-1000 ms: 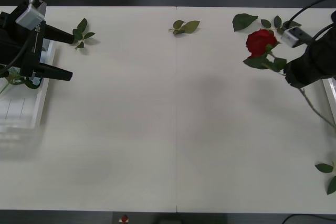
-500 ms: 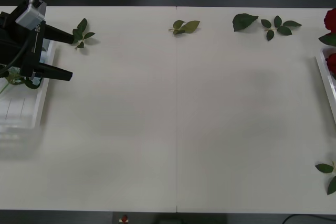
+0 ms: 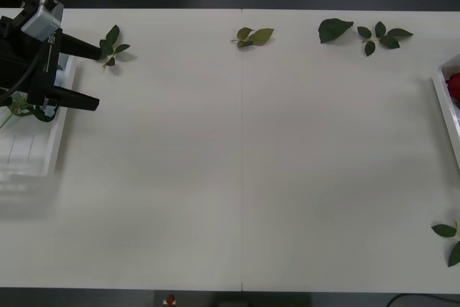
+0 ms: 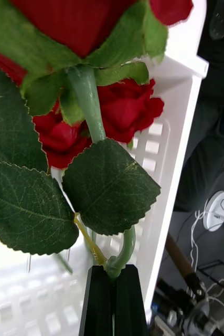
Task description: Put the red flowers into the right box and the blue flowers into the left box
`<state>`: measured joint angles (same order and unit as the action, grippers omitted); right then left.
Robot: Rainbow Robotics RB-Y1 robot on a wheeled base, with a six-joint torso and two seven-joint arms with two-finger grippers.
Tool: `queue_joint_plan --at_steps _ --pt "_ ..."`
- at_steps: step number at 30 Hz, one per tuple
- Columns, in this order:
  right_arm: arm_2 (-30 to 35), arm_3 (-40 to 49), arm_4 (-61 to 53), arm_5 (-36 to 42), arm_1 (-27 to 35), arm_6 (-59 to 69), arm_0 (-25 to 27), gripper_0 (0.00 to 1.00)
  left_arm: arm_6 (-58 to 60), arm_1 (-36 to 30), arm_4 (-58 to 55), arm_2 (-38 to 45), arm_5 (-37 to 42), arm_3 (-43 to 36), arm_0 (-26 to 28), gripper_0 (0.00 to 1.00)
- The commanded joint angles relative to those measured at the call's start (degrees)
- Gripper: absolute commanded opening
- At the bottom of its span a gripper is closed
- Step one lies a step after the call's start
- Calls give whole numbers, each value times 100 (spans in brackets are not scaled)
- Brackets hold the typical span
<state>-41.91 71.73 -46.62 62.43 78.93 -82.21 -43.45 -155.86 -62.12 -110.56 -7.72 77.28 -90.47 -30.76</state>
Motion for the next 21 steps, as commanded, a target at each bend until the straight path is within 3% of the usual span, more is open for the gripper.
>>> queue_joint_plan --at_steps 1,12,21 --pt "122 -661 601 -320 -457 -102 -59 0 86 -134 -18 113 15 -24 -141 100" --pt "104 -1874 1269 -1295 -1020 -58 64 0 86 -134 -18 113 15 -24 -141 100" --pt "122 -2181 1357 -1998 -1055 -23 442 0 86 -134 -18 113 15 -24 -141 100"
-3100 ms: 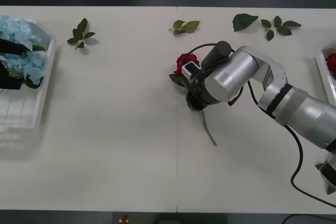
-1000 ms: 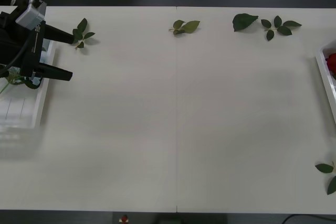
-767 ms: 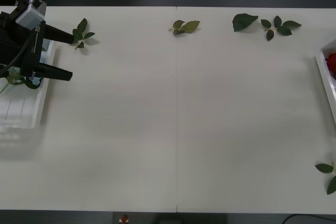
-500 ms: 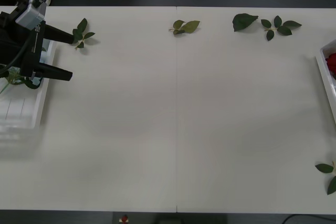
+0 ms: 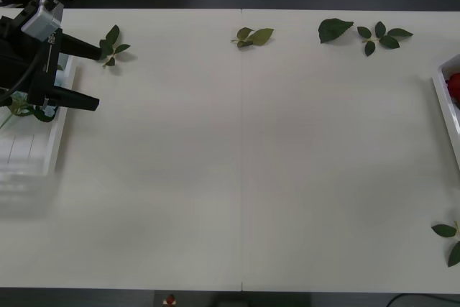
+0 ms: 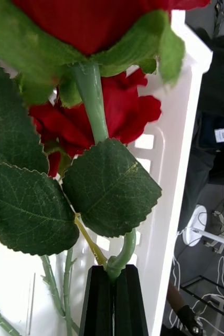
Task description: Put the red flowers into the right box and the blue flowers into the left box
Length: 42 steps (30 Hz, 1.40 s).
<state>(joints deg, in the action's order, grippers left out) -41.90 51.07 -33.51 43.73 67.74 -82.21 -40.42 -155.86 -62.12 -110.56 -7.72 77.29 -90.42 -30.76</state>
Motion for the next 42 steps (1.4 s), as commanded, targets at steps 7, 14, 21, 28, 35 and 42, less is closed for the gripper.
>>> queue_joint_plan --at_steps 7,14,21,28,35,42 --pt "103 -132 46 -410 64 -14 324 19 86 -134 -18 113 15 -28 -141 100" --pt "121 -53 38 -418 64 -58 324 81 86 -134 -18 113 15 -28 -141 100" --pt "130 386 -551 -357 160 -252 324 95 86 -134 -18 113 15 -28 -141 100" --pt "587 1186 -2942 144 530 -1465 307 96 86 -134 -18 113 15 -28 -141 100" --pt "1624 1608 -5201 1498 705 -3398 228 95 86 -134 -18 113 15 -28 -141 100" --pt "1773 1643 -6923 2508 688 -4848 -106 95 86 -134 -18 113 15 -28 -141 100"
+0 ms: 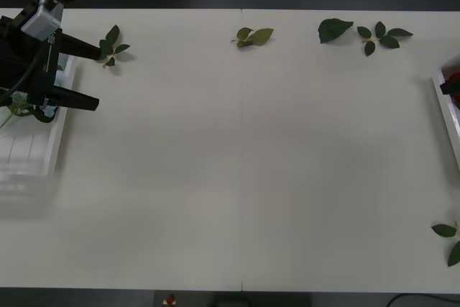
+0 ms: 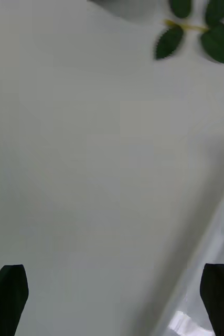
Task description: Put the red flowers into the right box and the blue flowers into the left box
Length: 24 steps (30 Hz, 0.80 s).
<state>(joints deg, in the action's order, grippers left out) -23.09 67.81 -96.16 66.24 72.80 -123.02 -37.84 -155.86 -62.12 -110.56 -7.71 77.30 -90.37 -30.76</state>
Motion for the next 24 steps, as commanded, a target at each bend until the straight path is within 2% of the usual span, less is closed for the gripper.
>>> queue_joint_plan --at_steps 1,8,13,20,24 --pt "-108 -48 -905 346 164 -1092 -400 95 86 -134 -19 112 14 -33 -141 100" --pt "-117 -48 -2109 776 -178 -2613 -602 95 86 -134 -19 112 14 -33 -141 100" --pt "-125 -48 -2161 1102 -600 -3184 -971 96 86 -134 -19 112 14 -33 -141 100" --pt "-547 -48 -2188 1207 -1295 -3198 -1586 95 86 -134 -19 112 14 -33 -141 100" --pt "-635 -48 -2188 1233 -1550 -3198 -1753 95 86 -134 -19 112 14 -33 -141 100"
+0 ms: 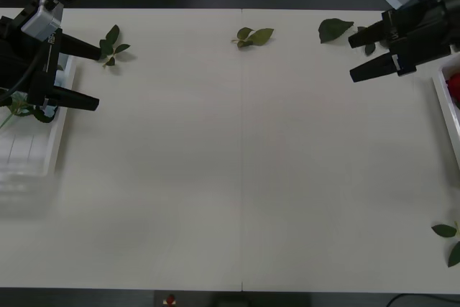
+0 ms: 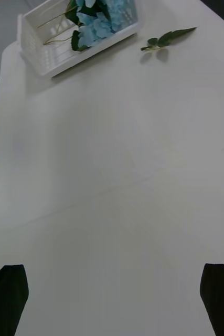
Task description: Put the red flowers into the right box and the blue flowers into the left box
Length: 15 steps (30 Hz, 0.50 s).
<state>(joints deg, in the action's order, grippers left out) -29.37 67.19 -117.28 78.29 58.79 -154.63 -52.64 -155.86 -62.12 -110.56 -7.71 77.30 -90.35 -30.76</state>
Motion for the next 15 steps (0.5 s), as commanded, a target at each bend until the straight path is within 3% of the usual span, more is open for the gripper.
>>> queue_joint_plan --at_steps 1,15 --pt "-7 13 -76 72 -263 -37 -282 95 86 -134 -19 112 14 -35 -141 100" --pt "-34 13 -119 283 -940 -37 -317 95 86 -134 -19 112 14 -35 -141 100"
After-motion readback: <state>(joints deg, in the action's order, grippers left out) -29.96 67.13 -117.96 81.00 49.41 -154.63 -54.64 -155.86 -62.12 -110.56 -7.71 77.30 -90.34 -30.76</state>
